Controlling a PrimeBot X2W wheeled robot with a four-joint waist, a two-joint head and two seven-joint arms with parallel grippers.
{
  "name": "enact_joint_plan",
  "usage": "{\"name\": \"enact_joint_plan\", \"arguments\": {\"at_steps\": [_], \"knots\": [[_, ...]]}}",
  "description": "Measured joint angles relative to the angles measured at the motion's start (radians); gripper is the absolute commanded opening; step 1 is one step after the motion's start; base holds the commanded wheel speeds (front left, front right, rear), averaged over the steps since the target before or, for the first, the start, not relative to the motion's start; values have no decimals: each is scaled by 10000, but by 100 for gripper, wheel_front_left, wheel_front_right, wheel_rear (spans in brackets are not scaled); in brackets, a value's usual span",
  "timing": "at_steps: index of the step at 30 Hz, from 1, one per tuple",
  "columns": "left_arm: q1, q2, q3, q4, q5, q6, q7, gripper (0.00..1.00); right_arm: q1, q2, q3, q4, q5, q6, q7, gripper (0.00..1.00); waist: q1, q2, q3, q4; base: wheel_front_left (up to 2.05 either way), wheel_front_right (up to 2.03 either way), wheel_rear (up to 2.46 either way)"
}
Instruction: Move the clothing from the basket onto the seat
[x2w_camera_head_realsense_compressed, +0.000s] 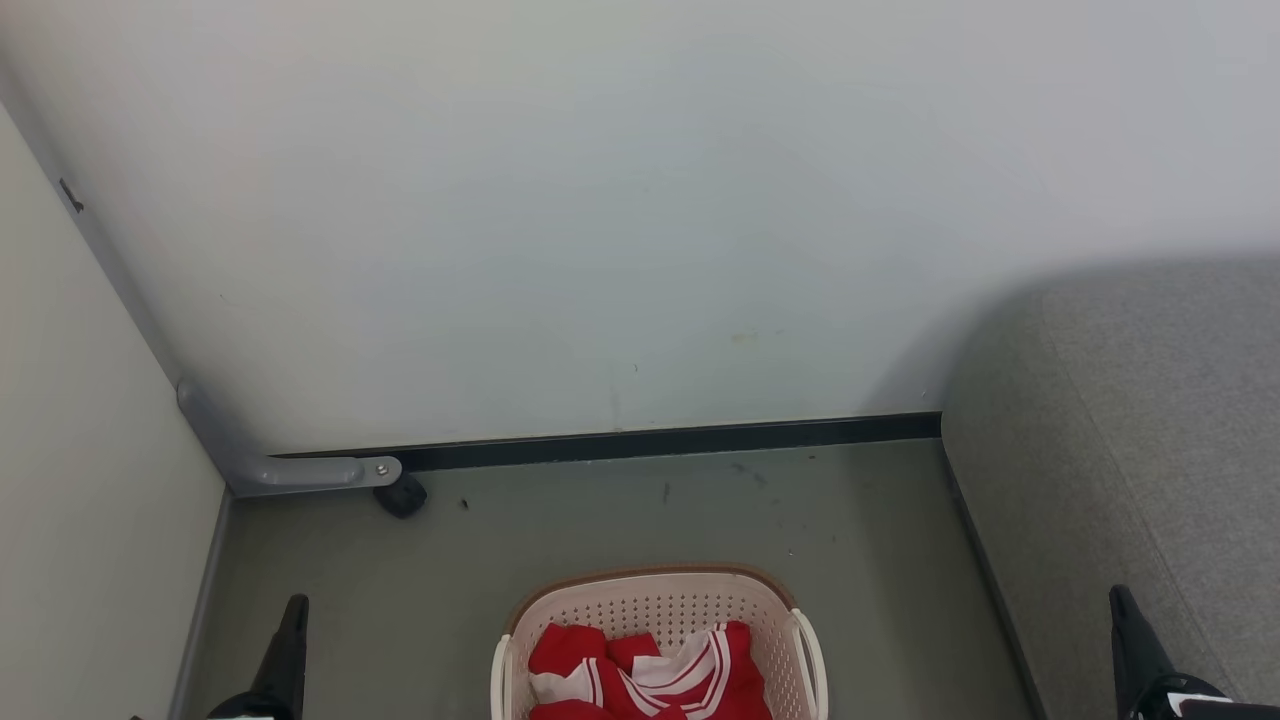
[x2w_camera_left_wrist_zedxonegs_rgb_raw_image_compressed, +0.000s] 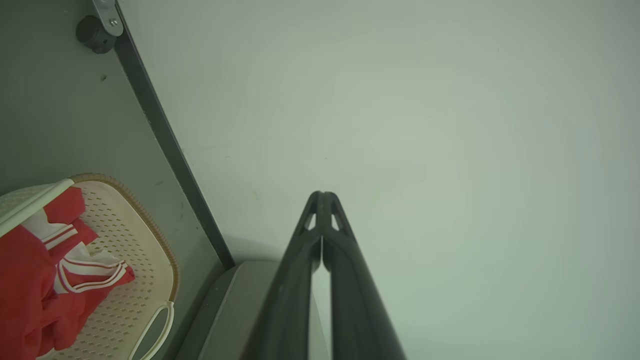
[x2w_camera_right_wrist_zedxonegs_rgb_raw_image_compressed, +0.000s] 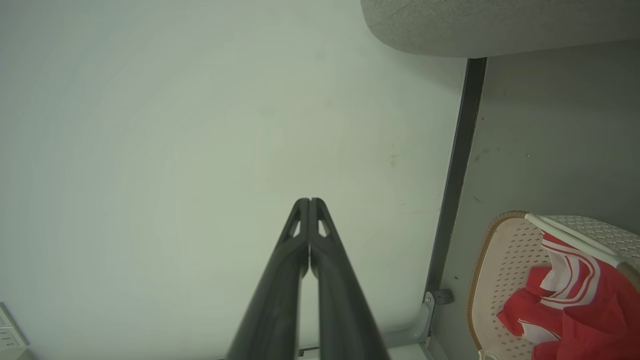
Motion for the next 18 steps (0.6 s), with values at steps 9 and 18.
{"name": "enact_joint_plan", "arguments": {"at_steps": [9,18], "knots": [[0,0,0,0,0,0,0,0,0,0,0,0,0,0,0,0,0,0,0,0,0,0,0],[0,0,0,0,0,0,0,0,0,0,0,0,0,0,0,0,0,-1,0,0,0,0,0]]}}
